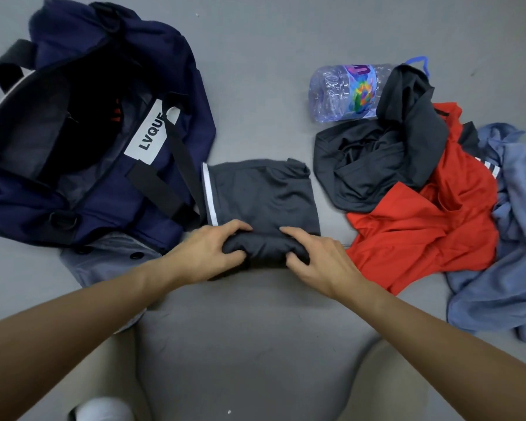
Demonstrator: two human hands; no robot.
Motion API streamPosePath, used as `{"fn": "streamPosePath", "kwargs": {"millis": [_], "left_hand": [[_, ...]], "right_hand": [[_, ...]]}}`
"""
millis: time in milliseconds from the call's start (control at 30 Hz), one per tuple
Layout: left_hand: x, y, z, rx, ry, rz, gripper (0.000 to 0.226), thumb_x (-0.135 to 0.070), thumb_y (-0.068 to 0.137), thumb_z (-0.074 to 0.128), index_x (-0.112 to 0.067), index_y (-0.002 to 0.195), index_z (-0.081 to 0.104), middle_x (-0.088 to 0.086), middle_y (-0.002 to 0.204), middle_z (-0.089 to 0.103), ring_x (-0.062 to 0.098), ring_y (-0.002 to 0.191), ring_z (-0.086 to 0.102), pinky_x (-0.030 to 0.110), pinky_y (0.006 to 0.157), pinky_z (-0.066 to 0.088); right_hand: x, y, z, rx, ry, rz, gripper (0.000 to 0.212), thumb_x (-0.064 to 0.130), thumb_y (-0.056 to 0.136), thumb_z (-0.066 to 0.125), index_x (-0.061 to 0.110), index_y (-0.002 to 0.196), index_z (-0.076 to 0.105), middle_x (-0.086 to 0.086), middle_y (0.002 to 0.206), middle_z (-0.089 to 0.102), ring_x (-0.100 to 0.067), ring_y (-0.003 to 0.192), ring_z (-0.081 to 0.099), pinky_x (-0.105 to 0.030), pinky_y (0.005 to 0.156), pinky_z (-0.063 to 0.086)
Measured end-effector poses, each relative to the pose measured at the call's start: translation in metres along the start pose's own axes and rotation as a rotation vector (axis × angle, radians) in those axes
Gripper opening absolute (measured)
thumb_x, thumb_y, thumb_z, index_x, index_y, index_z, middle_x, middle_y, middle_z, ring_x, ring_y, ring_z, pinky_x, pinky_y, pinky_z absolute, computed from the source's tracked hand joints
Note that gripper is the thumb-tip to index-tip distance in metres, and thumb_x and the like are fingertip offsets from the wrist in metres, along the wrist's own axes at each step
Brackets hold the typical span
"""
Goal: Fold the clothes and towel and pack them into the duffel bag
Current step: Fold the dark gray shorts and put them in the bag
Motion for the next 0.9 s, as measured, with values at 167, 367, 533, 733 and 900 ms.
{"fn": "streamPosePath", "kwargs": {"millis": [167,367,533,733,900], "left_hand": [[0.001,0.006,0.007,0.019,-0.184,-0.227,0.037,-0.052,0.086,0.068,-0.041,0.12,0.059,-0.009,0.106,0.067,0.012,0.1,0.063,0.031,0.092,0.05],[0.004,0.006,0.001,-0.281,0.174,-0.138,0.04,-0.06,0.083,0.065,-0.036,0.114,0.061,-0.015,0.11,0.063,0.016,0.101,0.062,0.04,0.08,0.054],[0.008,0.001,0.005,-0.506,0.476,0.41,0.018,-0.031,0.096,0.06,-0.019,0.105,0.068,-0.003,0.109,0.065,0.026,0.096,0.061,0.04,0.078,0.049],[0.021,-0.013,0.033,-0.18,0.681,0.397,0.085,-0.059,0.08,0.071,-0.021,0.151,0.042,0.009,0.153,0.045,0.029,0.146,0.035,0.051,0.118,0.029],[0.018,-0.004,0.015,-0.141,0.453,0.314,0.078,-0.031,0.078,0.075,-0.026,0.147,0.04,0.0,0.145,0.052,0.024,0.134,0.049,0.04,0.113,0.039]], "right_hand": [[-0.001,-0.001,0.005,-0.05,0.021,0.058,0.05,0.042,0.098,0.056,0.031,0.145,0.046,0.003,0.123,0.06,-0.026,0.107,0.062,-0.041,0.086,0.049],[0.0,0.004,0.009,-0.215,-0.445,-0.355,0.057,0.022,0.091,0.051,0.021,0.148,0.046,-0.009,0.154,0.042,-0.033,0.142,0.039,-0.055,0.112,0.035],[-0.005,-0.005,0.029,0.02,-0.51,-0.409,0.073,0.041,0.094,0.058,0.016,0.156,0.031,-0.007,0.163,0.027,-0.026,0.153,0.019,-0.053,0.123,0.015],[-0.015,0.009,0.026,0.101,-0.413,-0.293,0.087,0.036,0.09,0.068,0.022,0.159,0.017,-0.004,0.165,0.023,-0.021,0.152,0.023,-0.043,0.124,0.017],[-0.002,0.016,0.01,0.127,-0.219,-0.194,0.073,0.026,0.088,0.058,0.027,0.156,0.032,0.001,0.159,0.038,-0.018,0.144,0.038,-0.034,0.12,0.025]]}}
Point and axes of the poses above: each hand's wrist, its own y-axis towards the middle knuckle, its own z-axis out of the palm, x = y × z, the point moved 1 cm from there along y, towards the middle knuckle
